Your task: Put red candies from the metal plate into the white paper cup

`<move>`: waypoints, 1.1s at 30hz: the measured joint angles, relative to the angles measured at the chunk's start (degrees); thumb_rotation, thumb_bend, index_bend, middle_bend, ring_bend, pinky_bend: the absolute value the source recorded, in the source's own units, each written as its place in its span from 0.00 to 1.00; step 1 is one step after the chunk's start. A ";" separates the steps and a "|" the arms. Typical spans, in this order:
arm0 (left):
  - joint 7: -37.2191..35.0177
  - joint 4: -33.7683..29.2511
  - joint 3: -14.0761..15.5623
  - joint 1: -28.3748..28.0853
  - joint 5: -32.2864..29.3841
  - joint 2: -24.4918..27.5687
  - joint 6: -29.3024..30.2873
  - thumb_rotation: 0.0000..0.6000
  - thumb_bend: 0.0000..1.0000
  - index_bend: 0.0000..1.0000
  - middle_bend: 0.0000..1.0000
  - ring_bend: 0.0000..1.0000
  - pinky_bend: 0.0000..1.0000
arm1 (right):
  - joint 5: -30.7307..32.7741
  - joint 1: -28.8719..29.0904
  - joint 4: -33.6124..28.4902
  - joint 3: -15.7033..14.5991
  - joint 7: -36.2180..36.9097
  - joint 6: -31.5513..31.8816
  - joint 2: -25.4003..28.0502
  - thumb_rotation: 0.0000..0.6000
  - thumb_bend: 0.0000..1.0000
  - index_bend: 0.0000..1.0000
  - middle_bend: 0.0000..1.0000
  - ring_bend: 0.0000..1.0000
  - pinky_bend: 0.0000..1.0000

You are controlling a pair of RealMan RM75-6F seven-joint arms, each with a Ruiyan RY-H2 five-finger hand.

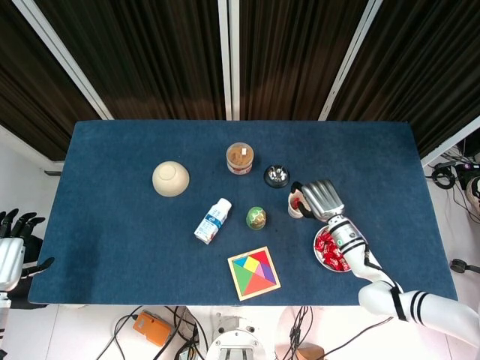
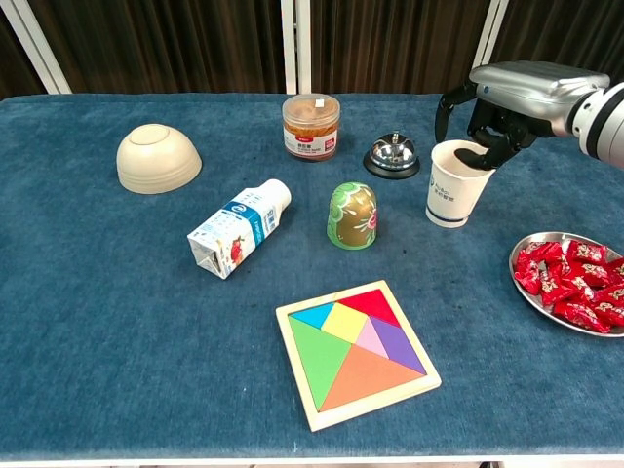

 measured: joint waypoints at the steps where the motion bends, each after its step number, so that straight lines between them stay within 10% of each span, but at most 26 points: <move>1: -0.04 0.05 0.00 -0.02 -0.01 -0.03 -0.05 1.00 0.00 0.23 0.16 0.04 0.00 | -0.10 -0.09 -0.08 -0.09 0.12 0.23 0.10 1.00 0.46 0.40 0.94 1.00 1.00; 10: -0.43 0.50 0.03 -0.05 -0.04 -0.11 -0.18 1.00 0.00 0.23 0.16 0.04 0.00 | -6.45 -5.39 -4.52 -2.60 3.35 9.40 5.11 1.00 0.41 0.44 0.94 1.00 1.00; 20: -0.33 0.08 0.07 -0.06 0.64 -0.15 0.41 1.00 0.00 0.23 0.16 0.04 0.00 | -15.46 -13.09 -5.98 -14.28 3.57 12.73 11.54 1.00 0.37 0.45 0.94 1.00 1.00; 33: -0.28 -0.26 0.41 0.79 0.59 0.09 1.25 1.00 0.00 0.23 0.16 0.04 0.00 | -15.57 -13.67 0.84 -15.32 -1.35 8.14 6.05 1.00 0.36 0.45 0.94 1.00 1.00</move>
